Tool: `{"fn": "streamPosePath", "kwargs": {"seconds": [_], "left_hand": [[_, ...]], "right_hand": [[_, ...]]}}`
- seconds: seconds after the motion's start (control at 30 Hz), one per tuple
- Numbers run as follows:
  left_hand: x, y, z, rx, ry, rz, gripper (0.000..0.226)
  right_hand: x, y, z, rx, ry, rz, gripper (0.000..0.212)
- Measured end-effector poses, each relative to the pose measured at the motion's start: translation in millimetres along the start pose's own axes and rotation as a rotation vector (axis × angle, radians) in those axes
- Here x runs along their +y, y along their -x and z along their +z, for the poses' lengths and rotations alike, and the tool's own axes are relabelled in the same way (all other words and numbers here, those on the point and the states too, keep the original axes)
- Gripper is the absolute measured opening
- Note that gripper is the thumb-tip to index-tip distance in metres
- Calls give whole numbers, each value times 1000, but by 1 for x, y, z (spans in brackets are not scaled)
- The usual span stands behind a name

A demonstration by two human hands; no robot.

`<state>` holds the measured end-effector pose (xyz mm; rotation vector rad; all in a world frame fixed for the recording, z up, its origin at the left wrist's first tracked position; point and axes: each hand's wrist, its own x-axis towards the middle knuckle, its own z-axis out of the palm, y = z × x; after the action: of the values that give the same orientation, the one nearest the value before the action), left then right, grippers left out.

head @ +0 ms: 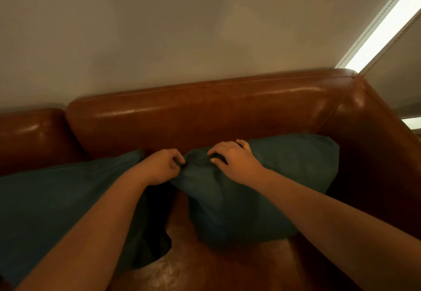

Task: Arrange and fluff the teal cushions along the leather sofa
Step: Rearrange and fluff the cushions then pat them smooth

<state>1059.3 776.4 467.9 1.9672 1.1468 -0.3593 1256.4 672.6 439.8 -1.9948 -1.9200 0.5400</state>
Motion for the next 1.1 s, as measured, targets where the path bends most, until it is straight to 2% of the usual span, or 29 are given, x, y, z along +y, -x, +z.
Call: {"fn": "streamPosePath", "kwargs": {"seconds": [0.2, 0.37, 0.57, 0.67, 0.8, 0.87, 1.0, 1.1], "left_hand": [[-8, 2, -2, -73, -80, -21, 16], [-8, 2, 6, -120, -163, -36, 16], [-10, 2, 21, -104, -35, 16, 22], [-15, 8, 25, 40, 21, 77, 24], [-18, 15, 19, 552, 223, 239, 28], [-12, 19, 25, 681, 321, 275, 25], [-2, 18, 34, 557, 657, 201, 21], [-6, 16, 21, 390, 603, 138, 22]], "right_hand": [[4, 8, 6, -1, 23, -66, 36], [2, 10, 11, 18, 60, -91, 34], [9, 14, 14, 99, 52, -108, 26], [10, 14, 16, 136, 22, -110, 19], [12, 9, 13, 272, -105, -85, 13], [14, 7, 8, 324, -167, -41, 12], [21, 8, 2, 289, -169, -38, 10], [21, 10, 1, 295, -141, -53, 11]]}}
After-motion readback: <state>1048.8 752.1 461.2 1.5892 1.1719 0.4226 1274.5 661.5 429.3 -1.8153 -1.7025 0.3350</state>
